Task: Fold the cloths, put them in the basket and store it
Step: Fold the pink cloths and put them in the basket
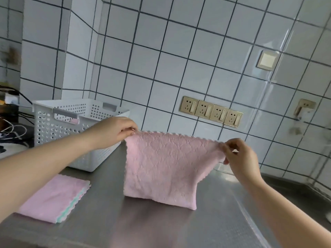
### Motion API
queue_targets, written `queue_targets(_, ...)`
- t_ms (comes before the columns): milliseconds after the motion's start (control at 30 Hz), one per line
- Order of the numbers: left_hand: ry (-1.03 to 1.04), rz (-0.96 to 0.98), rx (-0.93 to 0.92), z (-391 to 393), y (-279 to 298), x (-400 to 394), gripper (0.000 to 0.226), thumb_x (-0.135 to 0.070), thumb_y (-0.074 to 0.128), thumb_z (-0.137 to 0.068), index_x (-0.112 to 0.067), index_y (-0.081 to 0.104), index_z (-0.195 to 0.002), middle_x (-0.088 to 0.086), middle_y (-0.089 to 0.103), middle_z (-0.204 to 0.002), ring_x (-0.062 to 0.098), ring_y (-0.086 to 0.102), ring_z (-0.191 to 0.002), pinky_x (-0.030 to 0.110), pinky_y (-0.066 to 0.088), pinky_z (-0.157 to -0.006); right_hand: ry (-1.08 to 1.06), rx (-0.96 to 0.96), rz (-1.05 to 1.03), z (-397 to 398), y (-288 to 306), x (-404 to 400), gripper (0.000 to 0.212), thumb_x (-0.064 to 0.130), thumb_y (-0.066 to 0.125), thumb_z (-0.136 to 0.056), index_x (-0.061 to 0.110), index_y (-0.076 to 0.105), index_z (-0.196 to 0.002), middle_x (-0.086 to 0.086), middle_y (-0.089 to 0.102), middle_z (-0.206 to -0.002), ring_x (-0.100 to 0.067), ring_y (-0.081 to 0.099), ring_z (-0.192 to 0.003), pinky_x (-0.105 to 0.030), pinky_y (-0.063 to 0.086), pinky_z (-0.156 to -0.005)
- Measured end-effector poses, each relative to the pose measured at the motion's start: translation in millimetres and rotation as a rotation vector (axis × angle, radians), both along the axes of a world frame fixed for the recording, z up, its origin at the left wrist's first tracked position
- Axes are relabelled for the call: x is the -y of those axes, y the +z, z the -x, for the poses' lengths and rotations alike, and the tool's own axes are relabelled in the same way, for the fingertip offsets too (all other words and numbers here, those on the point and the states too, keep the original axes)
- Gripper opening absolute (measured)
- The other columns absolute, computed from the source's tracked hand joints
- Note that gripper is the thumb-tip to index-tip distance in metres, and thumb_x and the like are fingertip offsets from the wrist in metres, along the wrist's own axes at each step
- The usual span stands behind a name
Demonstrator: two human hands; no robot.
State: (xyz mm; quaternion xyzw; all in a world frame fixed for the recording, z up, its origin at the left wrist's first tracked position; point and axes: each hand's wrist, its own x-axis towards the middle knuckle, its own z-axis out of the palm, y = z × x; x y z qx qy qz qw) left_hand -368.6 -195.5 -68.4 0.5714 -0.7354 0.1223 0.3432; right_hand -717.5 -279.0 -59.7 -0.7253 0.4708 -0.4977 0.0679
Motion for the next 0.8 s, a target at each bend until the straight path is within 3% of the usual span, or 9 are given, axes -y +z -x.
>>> queue_targets(133,-0.022,-0.034,-0.322,9.3,10.7,4.8,0.012,-0.013,0.058,-0.090,-0.022,0.065,-0.089,-0.016,0.064,-0.070,0.005,0.062,-0.053,0.012,0.045,-0.054,0.000,0.057,-0.026,1.2,8.6,8.0,0.017,0.026,0.058,-0.092,0.009,0.056,-0.088,-0.008,0.065,-0.069,0.004,0.054,-0.041,-0.012,0.036,-0.042)
queue_targets(200,-0.072,-0.111,-0.534,13.6,9.8,16.2,0.014,-0.009,0.057,-0.091,-0.020,0.062,-0.084,-0.007,0.062,-0.070,0.008,0.062,-0.047,0.018,0.051,-0.047,0.030,0.088,-0.117,-1.7,6.6,19.9,0.020,0.025,0.057,-0.092,0.005,0.056,-0.089,-0.009,0.067,-0.069,0.000,0.059,-0.043,-0.021,0.046,-0.045)
queue_targets(267,-0.068,-0.206,-0.653,16.3,8.9,29.3,0.015,-0.007,0.056,-0.092,-0.019,0.060,-0.083,0.001,0.061,-0.071,0.009,0.062,-0.047,0.024,0.056,-0.050,0.087,0.170,-0.259,-6.0,1.4,35.6,0.022,0.023,0.055,-0.094,0.001,0.053,-0.090,-0.014,0.071,-0.074,-0.012,0.068,-0.056,-0.033,0.058,-0.057)
queue_targets(333,-0.017,-0.231,-0.656,16.9,9.4,43.1,0.014,-0.007,0.055,-0.092,-0.017,0.060,-0.084,0.002,0.062,-0.074,0.007,0.062,-0.046,0.021,0.055,-0.049,0.097,0.194,-0.335,-9.1,-3.7,54.8,0.025,0.024,0.052,-0.095,-0.001,0.051,-0.091,-0.012,0.072,-0.077,-0.018,0.071,-0.069,-0.044,0.059,-0.072)
queue_targets(400,0.051,-0.150,-0.564,15.1,12.6,55.5,0.010,-0.008,0.056,-0.092,-0.016,0.060,-0.088,0.001,0.064,-0.082,0.005,0.063,-0.048,0.018,0.051,-0.047,0.056,0.120,-0.314,-13.5,-2.8,68.3,0.027,0.029,0.050,-0.095,0.002,0.051,-0.093,-0.003,0.072,-0.079,-0.017,0.070,-0.078,-0.046,0.056,-0.078)
queue_targets(500,0.129,0.059,-0.429,14.1,24.3,72.1,0.010,-0.010,0.058,-0.090,-0.012,0.067,-0.096,-0.001,0.064,-0.091,0.014,0.063,-0.076,0.020,0.047,-0.065,-0.007,0.052,-0.208,-16.5,7.7,82.3,0.027,0.035,0.049,-0.095,0.008,0.051,-0.092,0.001,0.071,-0.089,-0.022,0.062,-0.081,-0.036,0.049,-0.067)
queue_targets(567,0.108,0.148,-0.467,17.6,29.7,79.0,0.013,-0.010,0.058,-0.091,-0.009,0.067,-0.099,0.000,0.064,-0.093,0.015,0.059,-0.087,0.013,0.041,-0.069,-0.015,0.058,-0.141,-14.0,13.4,84.3,0.024,0.036,0.049,-0.094,0.012,0.050,-0.089,-0.002,0.069,-0.094,-0.024,0.056,-0.076,-0.030,0.038,-0.055)
queue_targets(667,0.031,0.170,-0.626,27.5,25.2,79.7,0.013,-0.006,0.055,-0.091,-0.011,0.065,-0.097,0.002,0.065,-0.092,0.014,0.057,-0.086,0.009,0.040,-0.070,0.020,0.092,-0.103,-7.8,7.3,76.6,0.022,0.034,0.052,-0.093,0.017,0.048,-0.081,-0.005,0.068,-0.092,-0.025,0.059,-0.074,-0.029,0.037,-0.053)
queue_targets(800,-0.039,0.098,-0.696,34.4,-3.8,66.0,0.018,-0.005,0.053,-0.092,-0.022,0.061,-0.090,-0.008,0.064,-0.090,0.004,0.056,-0.081,0.000,0.038,-0.065,0.010,0.004,-0.122,6.8,-20.2,61.9,0.018,0.032,0.065,-0.086,0.018,0.053,-0.092,0.009,0.061,-0.085,-0.011,0.056,-0.073,-0.024,0.039,-0.058)
